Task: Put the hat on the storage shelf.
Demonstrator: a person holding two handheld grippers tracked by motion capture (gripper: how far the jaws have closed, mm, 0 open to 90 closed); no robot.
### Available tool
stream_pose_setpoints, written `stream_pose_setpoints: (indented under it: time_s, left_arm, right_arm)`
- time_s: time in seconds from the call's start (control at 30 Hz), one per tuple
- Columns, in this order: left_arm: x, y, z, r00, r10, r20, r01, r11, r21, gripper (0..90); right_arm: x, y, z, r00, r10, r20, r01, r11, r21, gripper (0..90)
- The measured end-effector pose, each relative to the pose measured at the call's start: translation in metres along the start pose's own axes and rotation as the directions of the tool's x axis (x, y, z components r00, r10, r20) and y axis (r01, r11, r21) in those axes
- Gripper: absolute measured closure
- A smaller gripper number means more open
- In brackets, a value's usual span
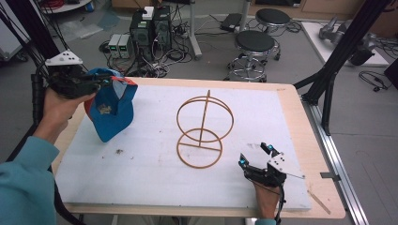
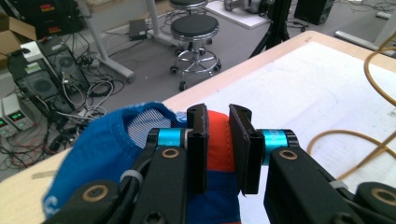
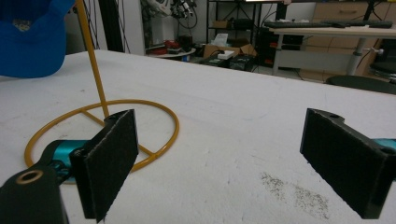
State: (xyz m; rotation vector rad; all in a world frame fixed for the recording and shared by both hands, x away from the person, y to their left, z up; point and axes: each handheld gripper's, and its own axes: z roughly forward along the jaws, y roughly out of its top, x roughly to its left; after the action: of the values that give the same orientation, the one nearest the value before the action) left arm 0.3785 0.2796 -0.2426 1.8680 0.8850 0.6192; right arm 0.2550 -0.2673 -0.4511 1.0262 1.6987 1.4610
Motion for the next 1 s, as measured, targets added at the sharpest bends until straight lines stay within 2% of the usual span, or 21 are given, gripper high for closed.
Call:
stream_pose_setpoints:
  time_s: [0.23,0.4,0.6,0.77,0.83,1.0]
  left_arm:
    - [-0.021,-0.002,0.005,0.9996,0.011,0.026,-0.011,0.9999,0.008,77.7]
    - [-0.035,-0.006,0.013,0.998,0.013,0.061,-0.014,0.9999,0.003,77.6]
    - [-0.043,-0.017,0.025,0.9954,0.002,0.096,-0.003,0.9999,0.014,77.6]
    - [-0.049,-0.023,0.033,0.993,0.006,0.118,-0.009,0.9995,0.03,77.6]
    - [-0.051,-0.025,0.035,0.9925,0.018,0.121,-0.023,0.9988,0.042,77.6]
    - [-0.058,-0.027,0.038,0.9901,0.017,0.139,-0.024,0.9987,0.044,77.6]
  right_arm:
    - [-0.001,0.0,-0.001,0.9999,0.01,-0.008,-0.01,1.0,-0.003,10.5]
    - [-0.001,0.0,-0.001,0.9998,0.019,-0.01,-0.019,1.0,-0.01,10.5]
    - [-0.002,0.0,-0.001,0.9998,0.019,-0.011,-0.019,1.0,-0.009,10.5]
    - [-0.001,0.0,-0.001,0.9998,0.016,-0.009,-0.016,1.0,-0.009,10.5]
    - [-0.001,0.0,-0.001,0.9998,0.018,-0.01,-0.018,1.0,-0.009,10.5]
    - [-0.001,0.0,-0.001,0.9998,0.016,-0.008,-0.016,1.0,-0.008,10.5]
